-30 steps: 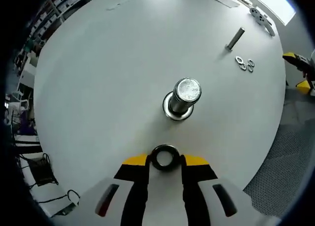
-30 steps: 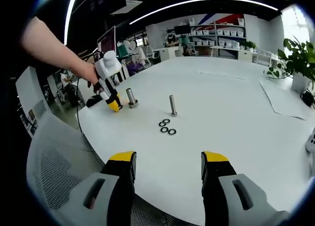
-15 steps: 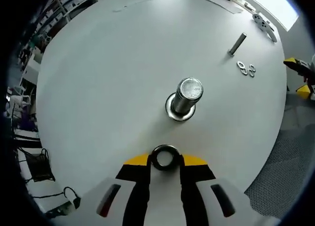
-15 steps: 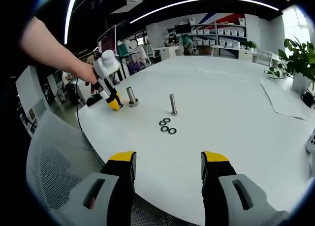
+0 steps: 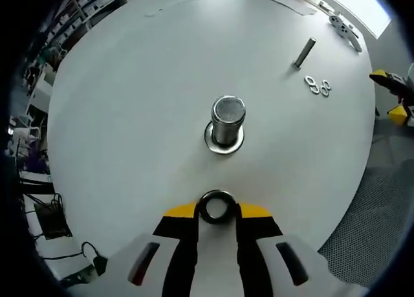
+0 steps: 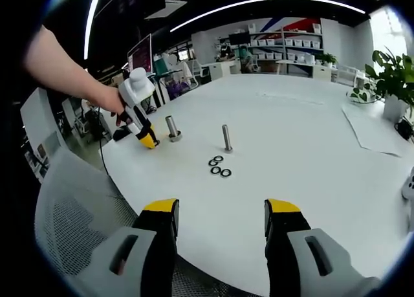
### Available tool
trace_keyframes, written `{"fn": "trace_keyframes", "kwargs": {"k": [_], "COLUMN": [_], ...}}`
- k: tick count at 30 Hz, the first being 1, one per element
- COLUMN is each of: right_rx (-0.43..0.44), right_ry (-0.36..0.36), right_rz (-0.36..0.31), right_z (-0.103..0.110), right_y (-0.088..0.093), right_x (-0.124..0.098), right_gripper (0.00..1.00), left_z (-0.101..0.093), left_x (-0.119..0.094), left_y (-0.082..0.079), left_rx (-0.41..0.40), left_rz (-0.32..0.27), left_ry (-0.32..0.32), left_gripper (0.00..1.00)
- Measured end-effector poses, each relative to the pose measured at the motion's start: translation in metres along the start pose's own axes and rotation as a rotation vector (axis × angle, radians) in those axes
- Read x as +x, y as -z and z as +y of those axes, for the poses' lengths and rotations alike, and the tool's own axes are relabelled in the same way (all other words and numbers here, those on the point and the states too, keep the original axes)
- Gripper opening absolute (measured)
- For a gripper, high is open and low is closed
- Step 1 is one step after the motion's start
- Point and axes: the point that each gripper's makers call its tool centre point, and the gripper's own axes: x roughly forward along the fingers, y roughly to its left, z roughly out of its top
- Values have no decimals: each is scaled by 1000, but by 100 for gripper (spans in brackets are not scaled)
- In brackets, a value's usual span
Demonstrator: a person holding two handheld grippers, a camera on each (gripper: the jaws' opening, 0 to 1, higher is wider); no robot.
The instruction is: Place the washer onto the threaded stud by aligning its center hole with the stud, sliding it down to the base, and recovering from edge contact or off-axis alignment until the washer reaches the visible bottom stop.
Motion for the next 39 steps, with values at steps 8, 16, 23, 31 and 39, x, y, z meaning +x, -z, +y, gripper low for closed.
{"fn": "trace_keyframes", "kwargs": {"k": [8, 16, 23, 31, 39], "right_rx": [0, -3, -1, -1, 0], "right_ry": [0, -2, -6, -8, -8], "right_rz": [-1, 2, 4, 4, 2], "right_z": [0, 0, 1, 2, 2], "right_y": [0, 0, 1, 1, 1], "right_x": [0, 0, 0, 0, 0], "right_gripper": [56, 56, 56, 56, 56], "left_z": [-5, -4, 1, 11, 12], "left_x": [1, -5, -22, -45, -64], "left_y": [3, 4, -5, -14, -36], "left_rx": [-9, -23, -56, -76, -29], "left_rz": [2, -29, -86, -133, -170], "left_ry": [3, 0, 4, 0, -2], "left_gripper": [19, 19, 19, 19, 19]}}
